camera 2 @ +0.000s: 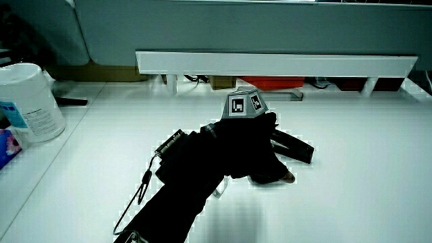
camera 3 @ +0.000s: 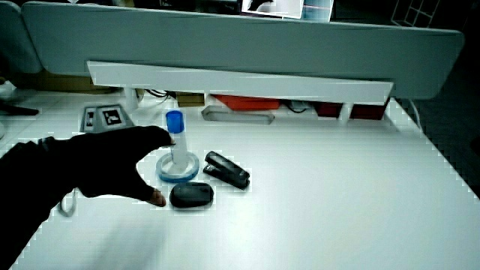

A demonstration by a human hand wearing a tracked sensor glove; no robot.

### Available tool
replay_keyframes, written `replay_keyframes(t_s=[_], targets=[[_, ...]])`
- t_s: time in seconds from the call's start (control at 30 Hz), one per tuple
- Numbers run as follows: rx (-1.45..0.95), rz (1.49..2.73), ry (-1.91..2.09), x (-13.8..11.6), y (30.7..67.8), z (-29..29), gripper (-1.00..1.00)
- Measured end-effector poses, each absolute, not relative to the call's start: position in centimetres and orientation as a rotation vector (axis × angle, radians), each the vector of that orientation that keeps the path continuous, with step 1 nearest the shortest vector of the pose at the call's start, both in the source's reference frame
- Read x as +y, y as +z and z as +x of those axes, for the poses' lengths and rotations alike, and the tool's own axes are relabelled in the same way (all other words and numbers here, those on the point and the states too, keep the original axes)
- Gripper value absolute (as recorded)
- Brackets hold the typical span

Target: Pick mouse

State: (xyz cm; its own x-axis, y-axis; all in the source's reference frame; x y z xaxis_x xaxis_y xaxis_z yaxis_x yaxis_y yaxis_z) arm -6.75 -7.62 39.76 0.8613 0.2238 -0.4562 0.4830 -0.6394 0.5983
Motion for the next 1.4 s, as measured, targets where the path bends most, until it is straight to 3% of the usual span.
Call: replay_keyframes(t_s=[0.63, 1.0, 1.17, 1.33, 1.4], targets=[[0.369, 2.111, -0.368, -10.4, 49.8, -4.5, 0.0], [0.368, 2.123, -0.283, -10.3, 51.7, -3.9, 0.0], [0.404, 2.129, -0.225, -10.4, 53.0, -3.4, 0.29], [0.378, 2.23, -0.177, -10.3, 52.7, -3.2, 0.59], [0.403, 2.211, -0.174, -10.3, 52.2, -3.2, 0.71]])
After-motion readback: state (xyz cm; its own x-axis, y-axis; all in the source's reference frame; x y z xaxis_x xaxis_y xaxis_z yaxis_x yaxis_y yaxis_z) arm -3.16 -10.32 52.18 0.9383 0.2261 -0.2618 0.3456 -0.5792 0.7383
